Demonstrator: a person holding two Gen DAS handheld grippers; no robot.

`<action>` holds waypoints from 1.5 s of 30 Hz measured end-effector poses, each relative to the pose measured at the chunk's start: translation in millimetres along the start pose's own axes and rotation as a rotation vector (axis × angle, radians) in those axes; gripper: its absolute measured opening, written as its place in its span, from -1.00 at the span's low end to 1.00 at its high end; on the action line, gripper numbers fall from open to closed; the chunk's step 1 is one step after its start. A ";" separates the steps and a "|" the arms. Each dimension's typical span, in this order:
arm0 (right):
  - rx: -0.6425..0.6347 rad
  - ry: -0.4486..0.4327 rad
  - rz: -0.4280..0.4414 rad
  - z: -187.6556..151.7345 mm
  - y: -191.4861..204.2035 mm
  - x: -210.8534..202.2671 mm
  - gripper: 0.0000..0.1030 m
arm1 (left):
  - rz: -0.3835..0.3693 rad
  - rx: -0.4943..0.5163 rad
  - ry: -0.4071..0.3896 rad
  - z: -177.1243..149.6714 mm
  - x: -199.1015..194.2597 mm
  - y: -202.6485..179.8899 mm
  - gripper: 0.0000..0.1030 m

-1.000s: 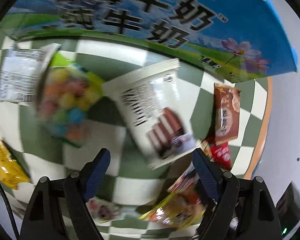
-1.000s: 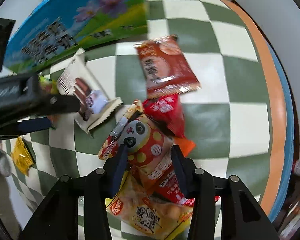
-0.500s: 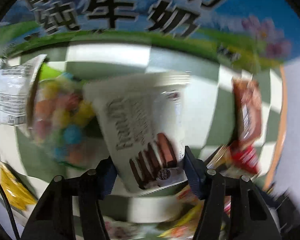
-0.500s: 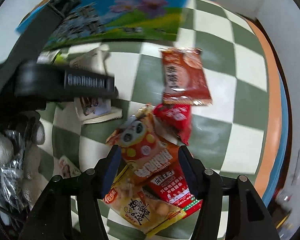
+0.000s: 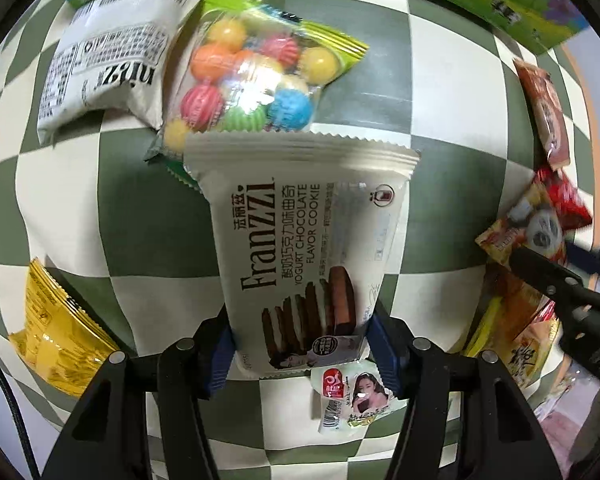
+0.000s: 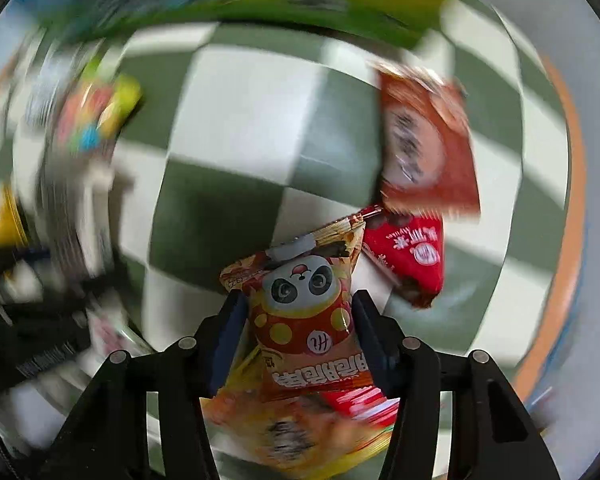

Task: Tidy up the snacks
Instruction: 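Grasp the white Franzzi cookie pack with the left tool while the right tool grasps another panda packet, then carry both packets into the cardboard box and open both tools to release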

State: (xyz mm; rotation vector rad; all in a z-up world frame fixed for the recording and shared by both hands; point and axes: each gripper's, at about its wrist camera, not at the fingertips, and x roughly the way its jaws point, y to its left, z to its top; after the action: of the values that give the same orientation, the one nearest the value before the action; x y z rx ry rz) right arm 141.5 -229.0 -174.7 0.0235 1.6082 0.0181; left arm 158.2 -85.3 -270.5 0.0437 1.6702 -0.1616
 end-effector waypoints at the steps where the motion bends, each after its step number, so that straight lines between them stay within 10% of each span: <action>1: 0.094 0.011 0.066 -1.5 -11.8 0.8 0.08 | -0.009 -0.009 0.006 -2.6 3.1 7.5 0.14; 5: 0.381 0.062 0.315 -14.6 -47.4 10.6 0.16 | -0.020 -0.029 0.033 11.2 10.7 25.6 0.15; 17: 0.090 0.056 0.062 -11.9 10.3 15.3 0.33 | 0.001 -0.031 0.030 29.7 6.2 6.4 0.15; 27: 0.155 0.026 0.087 -25.2 30.0 31.8 -0.12 | 0.012 -0.035 -0.039 43.7 -23.1 5.9 0.09; 38: 0.202 -0.144 0.260 -29.8 13.7 -52.2 -0.14 | -0.082 -0.005 -0.178 41.7 -127.1 12.2 0.09; 45: 0.179 -0.348 0.339 18.8 -2.3 -177.5 -0.14 | -0.153 0.048 -0.306 73.7 -215.3 -2.2 0.09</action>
State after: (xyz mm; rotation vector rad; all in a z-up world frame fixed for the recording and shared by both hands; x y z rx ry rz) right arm 166.9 -236.1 1.8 0.4171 1.2384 0.1258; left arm 253.6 -82.7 -64.0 -0.0698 1.3639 -0.3091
